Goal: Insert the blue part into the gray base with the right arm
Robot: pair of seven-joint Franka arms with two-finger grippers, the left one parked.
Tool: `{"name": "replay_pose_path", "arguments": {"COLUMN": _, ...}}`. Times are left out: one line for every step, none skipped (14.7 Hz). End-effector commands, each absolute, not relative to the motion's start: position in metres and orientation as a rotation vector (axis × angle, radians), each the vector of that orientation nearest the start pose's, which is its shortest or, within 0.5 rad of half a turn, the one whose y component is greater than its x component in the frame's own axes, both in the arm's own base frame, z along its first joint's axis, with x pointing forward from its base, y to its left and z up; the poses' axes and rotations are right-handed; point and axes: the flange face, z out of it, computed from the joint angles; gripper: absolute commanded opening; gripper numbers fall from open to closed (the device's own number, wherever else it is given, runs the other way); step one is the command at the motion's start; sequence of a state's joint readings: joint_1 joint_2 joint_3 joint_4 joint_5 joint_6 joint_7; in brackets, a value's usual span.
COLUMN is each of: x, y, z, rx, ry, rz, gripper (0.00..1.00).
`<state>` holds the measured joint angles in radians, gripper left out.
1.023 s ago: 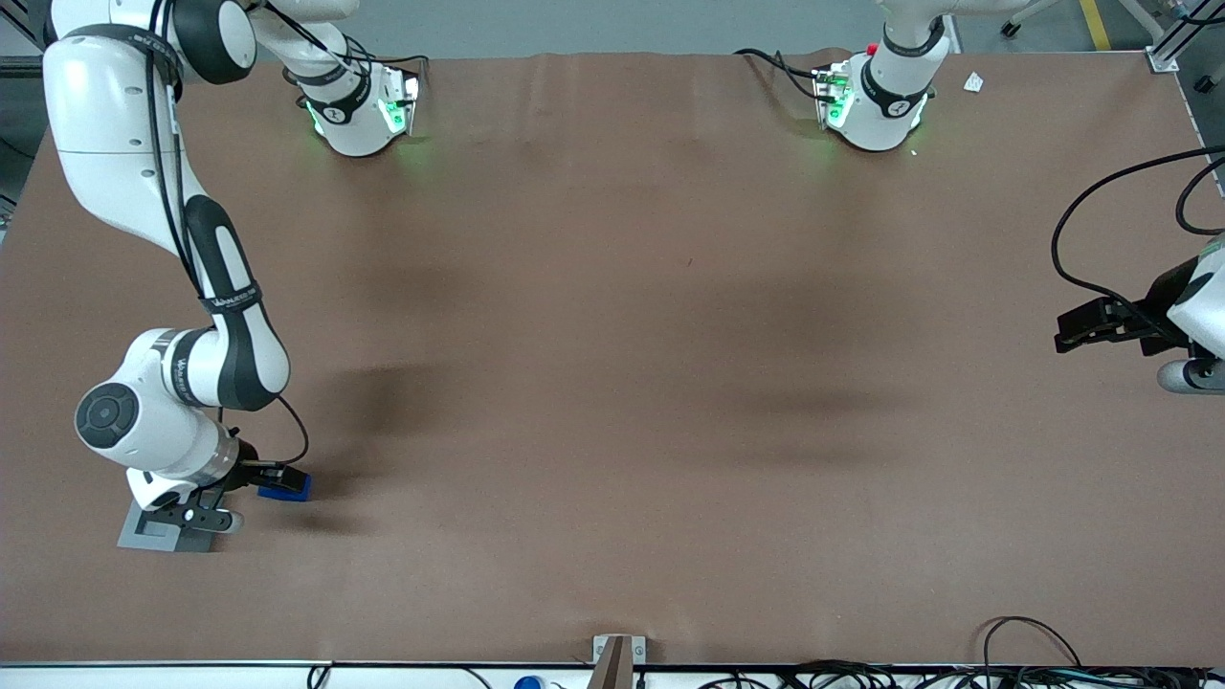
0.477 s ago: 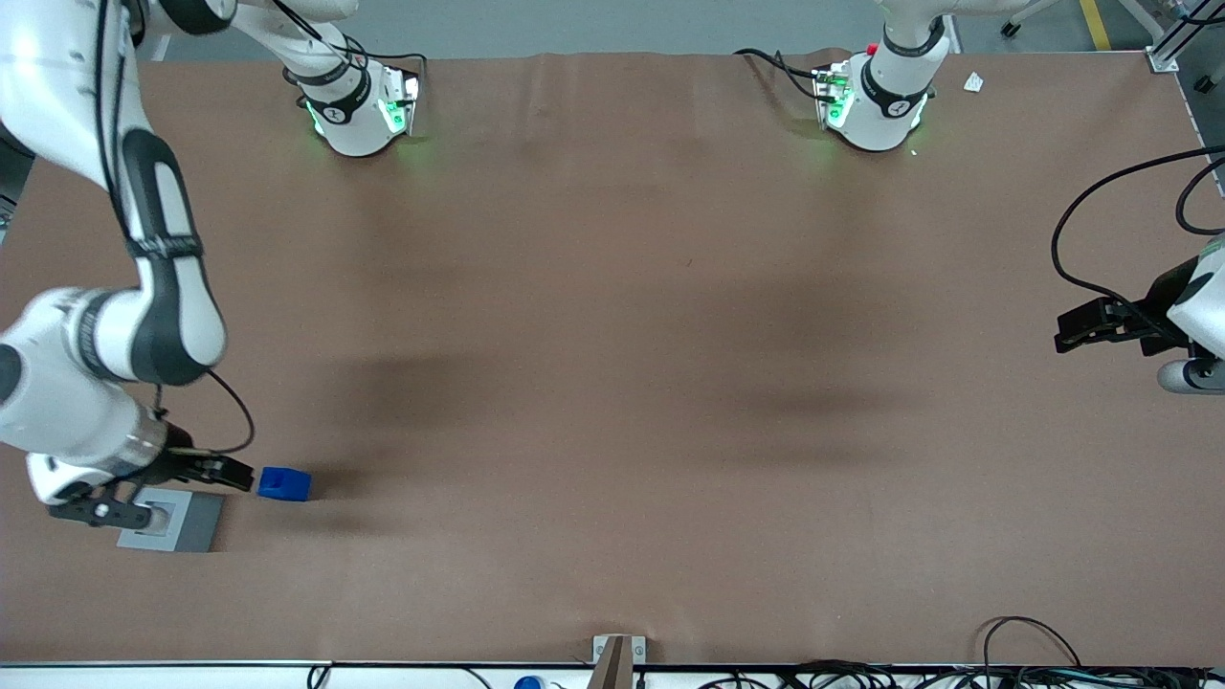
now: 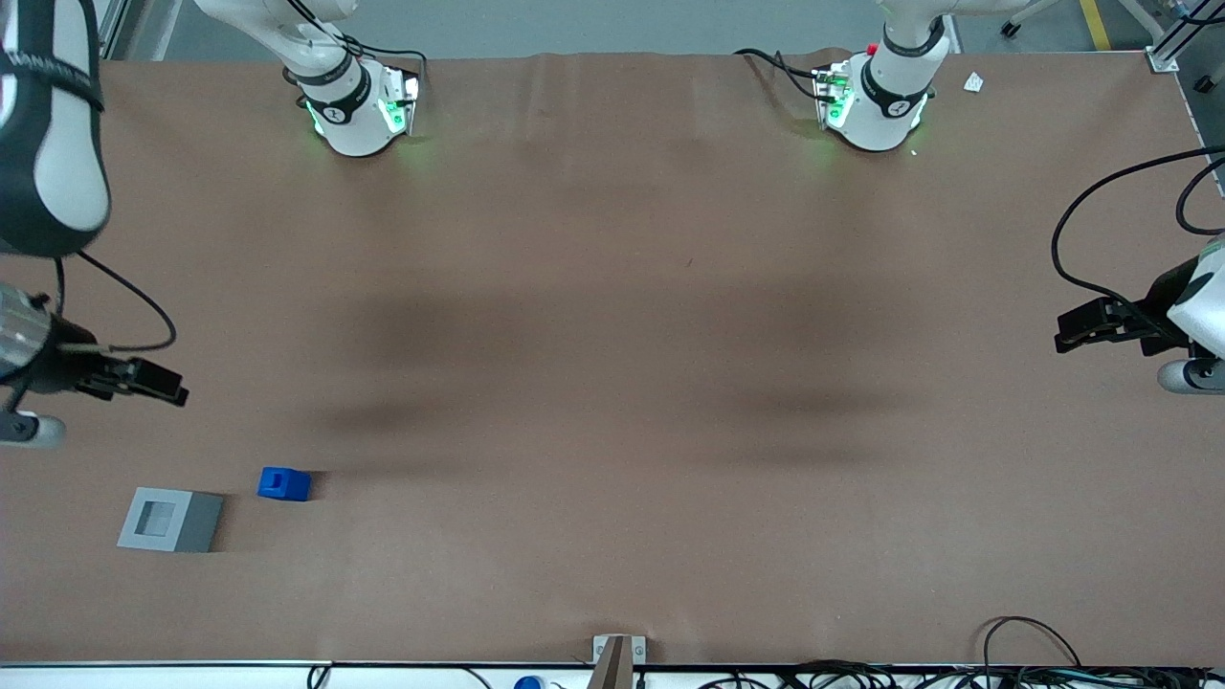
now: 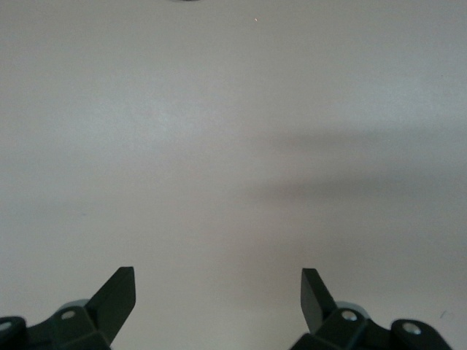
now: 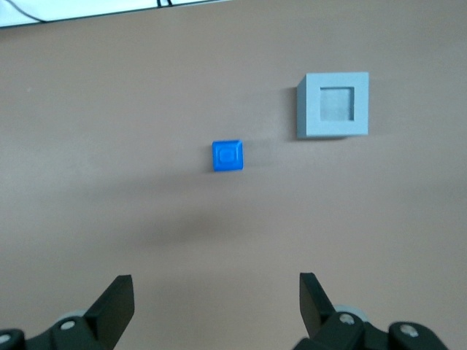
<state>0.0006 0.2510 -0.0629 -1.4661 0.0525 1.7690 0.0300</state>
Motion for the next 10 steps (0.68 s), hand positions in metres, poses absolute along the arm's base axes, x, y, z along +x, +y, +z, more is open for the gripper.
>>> {"name": "replay_pose_path", "arguments": {"x": 0.608, "y": -0.025, "z": 0.581, "rx": -3.107, "ry": 0.115, "rz": -0.066, "gripper": 1.0}}
{"name": "replay_pose_path", "arguments": {"x": 0.599, "y": -0.023, "z": 0.592, "rx": -3.121, "ry": 0.108, "rz": -0.046, "gripper": 1.0}}
{"name": "replay_pose_path", "arguments": {"x": 0.59, "y": -0.022, "z": 0.604, "rx": -3.138, "ry": 0.099, "rz": -0.032, "gripper": 1.0}}
{"name": "replay_pose_path", "arguments": {"x": 0.583, "y": -0.017, "z": 0.614, "rx": -3.16, "ry": 0.085, "rz": 0.004, "gripper": 1.0}}
{"name": "replay_pose_path", "arguments": {"x": 0.574, "y": -0.019, "z": 0.626, "rx": -3.167, "ry": 0.091, "rz": 0.031, "gripper": 1.0}}
{"name": "replay_pose_path", "arguments": {"x": 0.561, "y": -0.021, "z": 0.645, "rx": -3.168, "ry": 0.095, "rz": -0.004, "gripper": 1.0}}
{"name": "replay_pose_path", "arguments": {"x": 0.553, "y": -0.022, "z": 0.653, "rx": -3.167, "ry": 0.1, "rz": -0.017, "gripper": 1.0}}
{"name": "replay_pose_path", "arguments": {"x": 0.55, "y": -0.024, "z": 0.655, "rx": -3.166, "ry": 0.105, "rz": -0.012, "gripper": 1.0}}
{"name": "replay_pose_path", "arguments": {"x": 0.549, "y": -0.029, "z": 0.655, "rx": -3.166, "ry": 0.12, "rz": -0.007, "gripper": 1.0}}
{"name": "replay_pose_path", "arguments": {"x": 0.55, "y": -0.034, "z": 0.655, "rx": -3.166, "ry": 0.132, "rz": -0.009, "gripper": 1.0}}
